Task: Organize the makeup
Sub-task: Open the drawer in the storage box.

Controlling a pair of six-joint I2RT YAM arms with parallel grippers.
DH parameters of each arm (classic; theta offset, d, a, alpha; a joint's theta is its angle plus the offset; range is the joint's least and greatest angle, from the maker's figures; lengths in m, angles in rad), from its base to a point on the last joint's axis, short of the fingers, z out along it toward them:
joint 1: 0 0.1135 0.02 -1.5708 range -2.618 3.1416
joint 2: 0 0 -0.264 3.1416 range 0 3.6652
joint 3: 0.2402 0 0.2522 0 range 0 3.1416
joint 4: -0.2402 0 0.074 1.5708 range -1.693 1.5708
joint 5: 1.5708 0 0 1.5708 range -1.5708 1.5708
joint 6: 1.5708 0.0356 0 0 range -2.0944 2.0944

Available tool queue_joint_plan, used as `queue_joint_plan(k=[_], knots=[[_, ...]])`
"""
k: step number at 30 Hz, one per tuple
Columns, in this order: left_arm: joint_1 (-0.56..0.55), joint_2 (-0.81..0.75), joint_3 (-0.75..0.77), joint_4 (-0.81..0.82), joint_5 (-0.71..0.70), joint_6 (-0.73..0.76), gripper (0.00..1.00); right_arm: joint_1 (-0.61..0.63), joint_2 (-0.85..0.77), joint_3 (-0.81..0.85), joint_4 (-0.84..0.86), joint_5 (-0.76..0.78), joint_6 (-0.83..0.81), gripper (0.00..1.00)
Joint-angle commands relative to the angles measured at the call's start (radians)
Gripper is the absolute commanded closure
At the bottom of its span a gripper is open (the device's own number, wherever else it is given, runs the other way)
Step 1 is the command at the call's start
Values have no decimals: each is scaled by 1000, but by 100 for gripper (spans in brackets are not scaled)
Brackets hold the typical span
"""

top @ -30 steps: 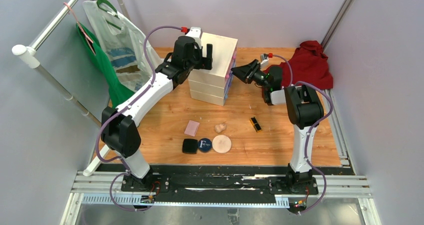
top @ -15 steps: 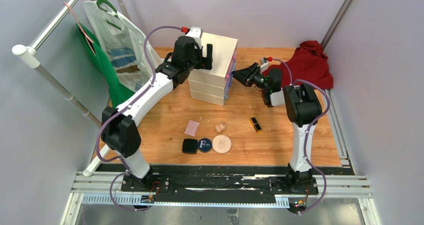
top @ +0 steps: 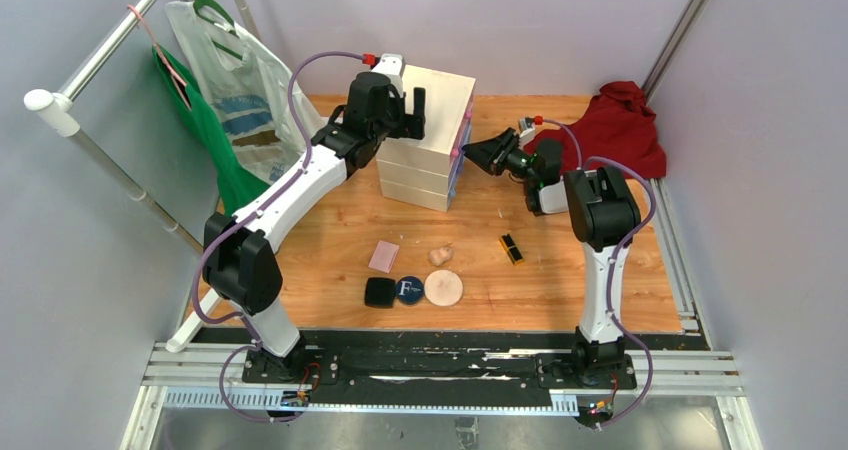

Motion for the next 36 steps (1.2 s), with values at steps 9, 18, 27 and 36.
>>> queue_joint_plan(k=[9, 18, 27, 36], knots=[[-3, 37, -16, -67, -11, -5, 2, 0, 36, 70, 49, -36, 25, 62], [-3, 41, -18, -66, -12, -4, 2, 21, 33, 90, 34, -40, 25, 65], [-2, 38, -19, -67, -14, -5, 2, 31, 26, 74, 35, -42, 17, 65], [-2, 41, -19, -65, -12, -7, 2, 34, 30, 44, 47, -43, 10, 65]])
